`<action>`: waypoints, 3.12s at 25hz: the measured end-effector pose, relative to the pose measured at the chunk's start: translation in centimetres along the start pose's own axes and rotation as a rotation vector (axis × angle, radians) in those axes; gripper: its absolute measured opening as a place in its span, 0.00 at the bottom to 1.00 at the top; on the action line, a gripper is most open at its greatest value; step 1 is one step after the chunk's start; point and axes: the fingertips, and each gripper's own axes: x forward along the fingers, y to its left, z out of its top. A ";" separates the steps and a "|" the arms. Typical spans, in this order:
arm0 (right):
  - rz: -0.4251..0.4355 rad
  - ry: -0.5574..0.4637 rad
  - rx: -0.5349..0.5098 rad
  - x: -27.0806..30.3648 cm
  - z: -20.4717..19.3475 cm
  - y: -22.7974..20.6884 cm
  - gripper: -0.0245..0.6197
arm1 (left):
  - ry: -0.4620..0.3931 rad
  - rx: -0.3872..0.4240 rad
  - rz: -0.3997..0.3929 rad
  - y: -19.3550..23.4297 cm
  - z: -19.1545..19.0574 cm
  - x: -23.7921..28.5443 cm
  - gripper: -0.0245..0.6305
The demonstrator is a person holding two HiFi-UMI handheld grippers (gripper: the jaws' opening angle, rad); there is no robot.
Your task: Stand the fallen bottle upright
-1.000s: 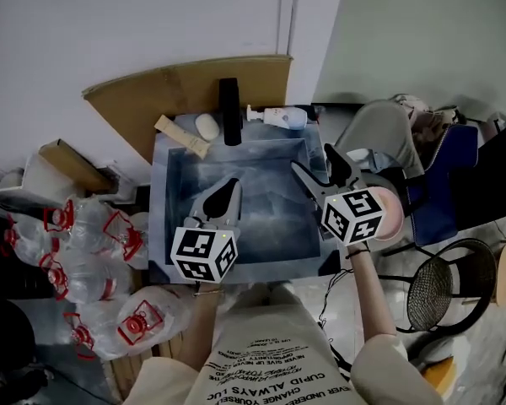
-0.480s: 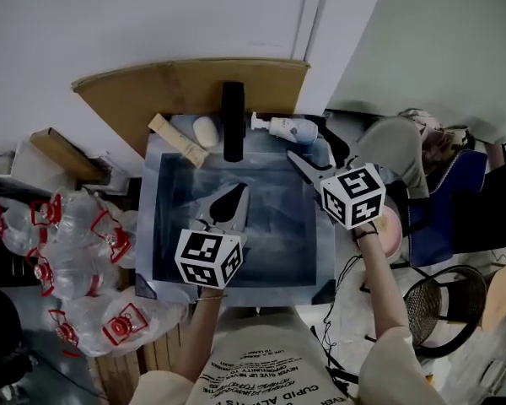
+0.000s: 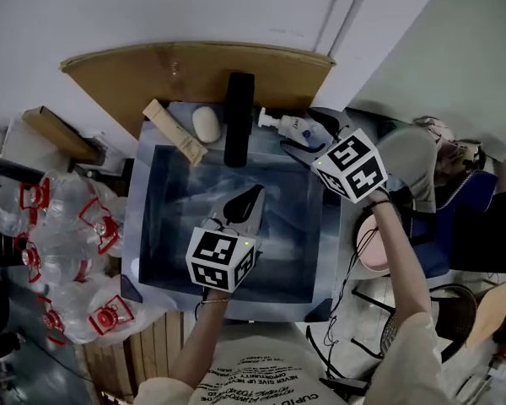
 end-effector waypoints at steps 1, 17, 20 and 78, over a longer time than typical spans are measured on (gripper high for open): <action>0.020 0.021 -0.017 0.5 -0.3 -0.1 0.58 | 0.004 -0.005 0.001 0.1 -0.3 0.2 0.08; 0.241 0.324 -0.251 5.7 -3.8 0.0 0.58 | 0.051 -0.048 0.018 0.6 -3.1 2.4 0.08; 0.259 0.364 -0.270 6.3 -4.4 0.0 0.58 | 0.051 -0.052 0.023 0.7 -3.1 2.5 0.08; -0.150 -0.010 -0.023 -0.8 0.1 -5.2 0.42 | 0.043 -0.060 0.002 -0.8 -2.4 2.3 0.08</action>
